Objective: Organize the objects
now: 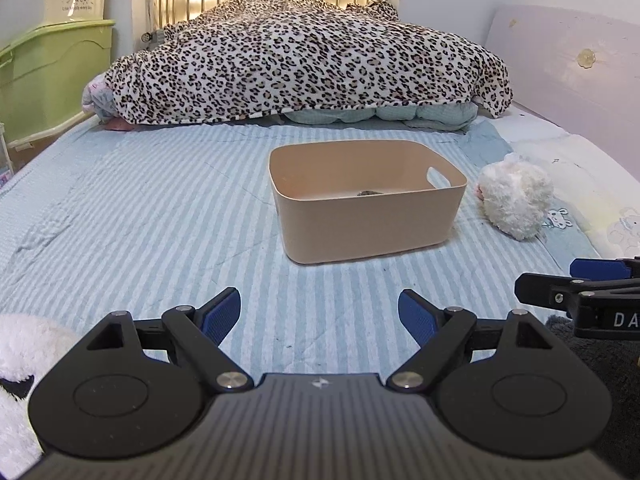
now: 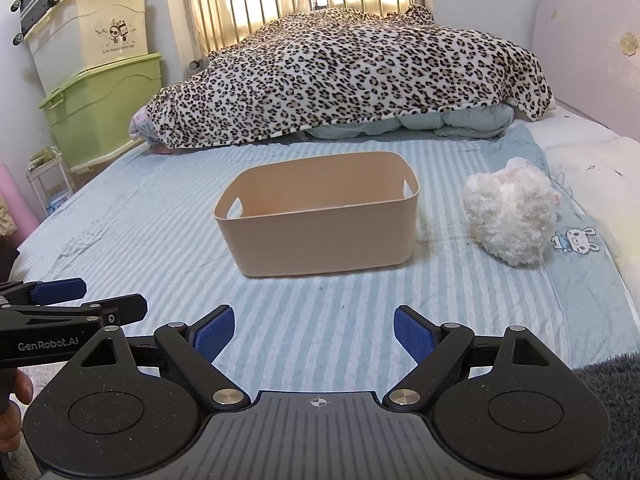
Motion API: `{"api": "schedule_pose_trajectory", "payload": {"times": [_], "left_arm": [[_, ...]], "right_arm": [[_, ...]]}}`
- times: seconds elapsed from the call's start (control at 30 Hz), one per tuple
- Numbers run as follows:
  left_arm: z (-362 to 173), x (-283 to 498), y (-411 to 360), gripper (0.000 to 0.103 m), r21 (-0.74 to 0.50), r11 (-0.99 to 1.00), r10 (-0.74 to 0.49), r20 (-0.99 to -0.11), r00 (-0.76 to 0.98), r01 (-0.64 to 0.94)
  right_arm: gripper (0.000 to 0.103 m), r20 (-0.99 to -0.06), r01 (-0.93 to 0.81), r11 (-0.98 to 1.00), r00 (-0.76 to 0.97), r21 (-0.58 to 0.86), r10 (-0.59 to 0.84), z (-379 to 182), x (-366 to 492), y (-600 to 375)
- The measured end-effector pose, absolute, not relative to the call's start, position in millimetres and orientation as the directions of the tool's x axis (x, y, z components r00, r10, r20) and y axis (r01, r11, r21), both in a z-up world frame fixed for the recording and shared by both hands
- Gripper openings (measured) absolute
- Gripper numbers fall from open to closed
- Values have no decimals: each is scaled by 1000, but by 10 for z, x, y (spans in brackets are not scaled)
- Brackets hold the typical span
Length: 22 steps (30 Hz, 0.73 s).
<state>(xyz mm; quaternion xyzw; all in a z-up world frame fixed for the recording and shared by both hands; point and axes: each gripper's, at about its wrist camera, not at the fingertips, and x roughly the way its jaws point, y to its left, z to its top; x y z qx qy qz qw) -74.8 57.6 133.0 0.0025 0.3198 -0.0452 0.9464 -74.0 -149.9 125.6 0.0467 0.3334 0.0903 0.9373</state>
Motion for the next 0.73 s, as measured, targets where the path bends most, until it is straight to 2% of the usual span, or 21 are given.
{"api": "schedule_pose_trajectory", "payload": {"times": [0.73], "left_arm": [[1312,-804,496,87,-19,994,-93,-614,784,103]], "right_arm": [[88,-626,-132,979,753,157,202,1214,-769,-1540]]}}
